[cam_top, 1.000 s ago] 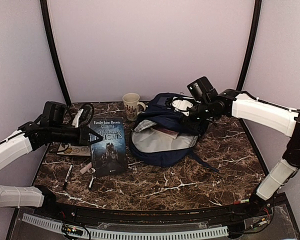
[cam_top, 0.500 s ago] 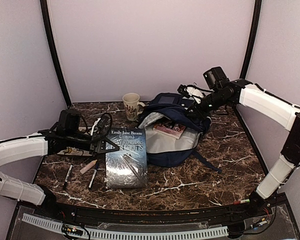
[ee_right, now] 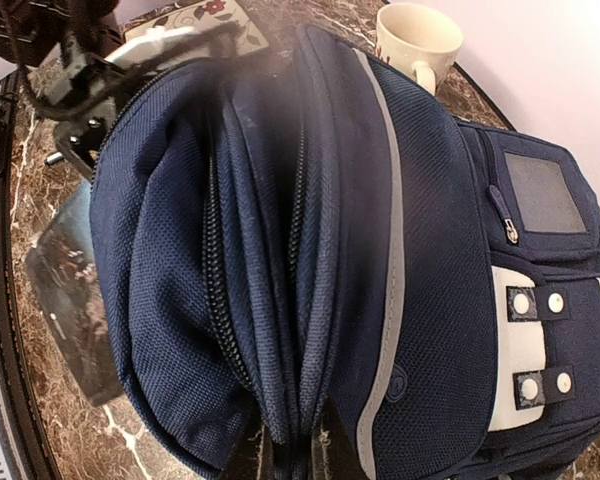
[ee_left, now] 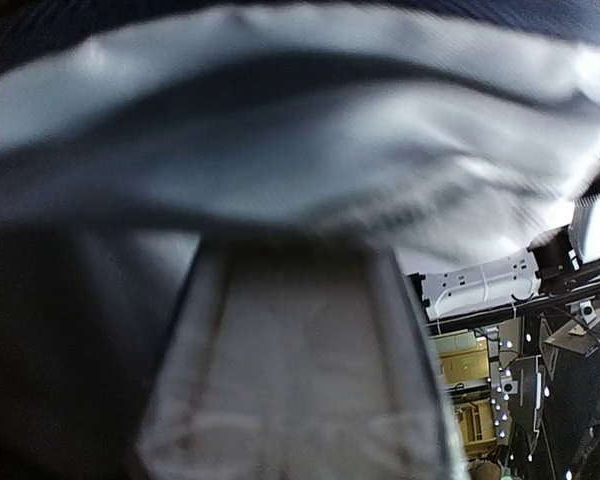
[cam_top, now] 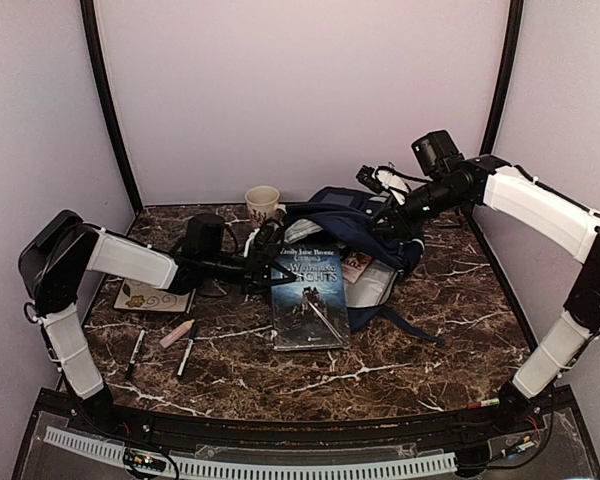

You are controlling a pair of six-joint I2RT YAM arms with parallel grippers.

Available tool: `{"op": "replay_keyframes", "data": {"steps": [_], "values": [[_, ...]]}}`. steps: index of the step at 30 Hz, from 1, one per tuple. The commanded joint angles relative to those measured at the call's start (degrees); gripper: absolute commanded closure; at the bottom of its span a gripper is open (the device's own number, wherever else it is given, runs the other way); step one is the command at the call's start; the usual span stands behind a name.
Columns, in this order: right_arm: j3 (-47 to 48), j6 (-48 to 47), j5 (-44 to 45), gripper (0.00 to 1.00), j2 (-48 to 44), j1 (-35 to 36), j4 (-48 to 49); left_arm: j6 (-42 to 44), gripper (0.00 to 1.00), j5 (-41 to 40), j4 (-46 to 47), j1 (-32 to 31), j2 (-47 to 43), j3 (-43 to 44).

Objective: Pack the student bag
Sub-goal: Place the book in the largest pocket of the bag.

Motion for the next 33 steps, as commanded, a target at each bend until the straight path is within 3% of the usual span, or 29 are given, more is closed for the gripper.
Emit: {"op": "replay_keyframes", "data": {"steps": [1, 5, 8, 13, 21, 27, 30, 33], "values": [[1.9, -1.18, -8.33, 1.0, -4.23, 0.05, 4.57, -8.18, 1.0, 0.46, 16.24, -0.34, 6.91, 8.55], [1.57, -2.3, -9.2, 1.0, -4.36, 0.01, 3.94, -9.99, 1.0, -0.1, 15.6, -0.41, 15.53, 15.31], [1.42, -3.44, -9.44, 1.0, -4.19, 0.07, 3.2, -8.99, 1.0, -6.12, 11.5, -0.47, 18.36, 17.1], [-0.14, -7.13, -7.94, 1.0, -4.53, 0.05, 1.06, -10.1, 0.77, -16.2, 9.51, -0.78, 18.37, 14.79], [-8.84, -7.02, 4.0, 1.0, -6.61, -1.4, 4.31, -8.54, 0.55, -23.51, 7.09, -3.84, 9.3, 8.11], [-14.08, -4.46, 8.74, 1.0, -10.71, -4.85, 7.03, -8.45, 0.48, -27.23, 7.08, -7.2, 1.18, 0.99], [-16.72, -5.35, 12.24, 1.0, -13.28, -6.09, 7.38, -5.33, 0.47, -27.9, 2.61, -9.22, -2.31, -0.63], [-19.25, -6.62, 13.65, 1.0, -16.43, -8.07, 7.5, 1.23, 0.47, -29.94, -9.16, -10.7, -5.45, 1.04]]}}
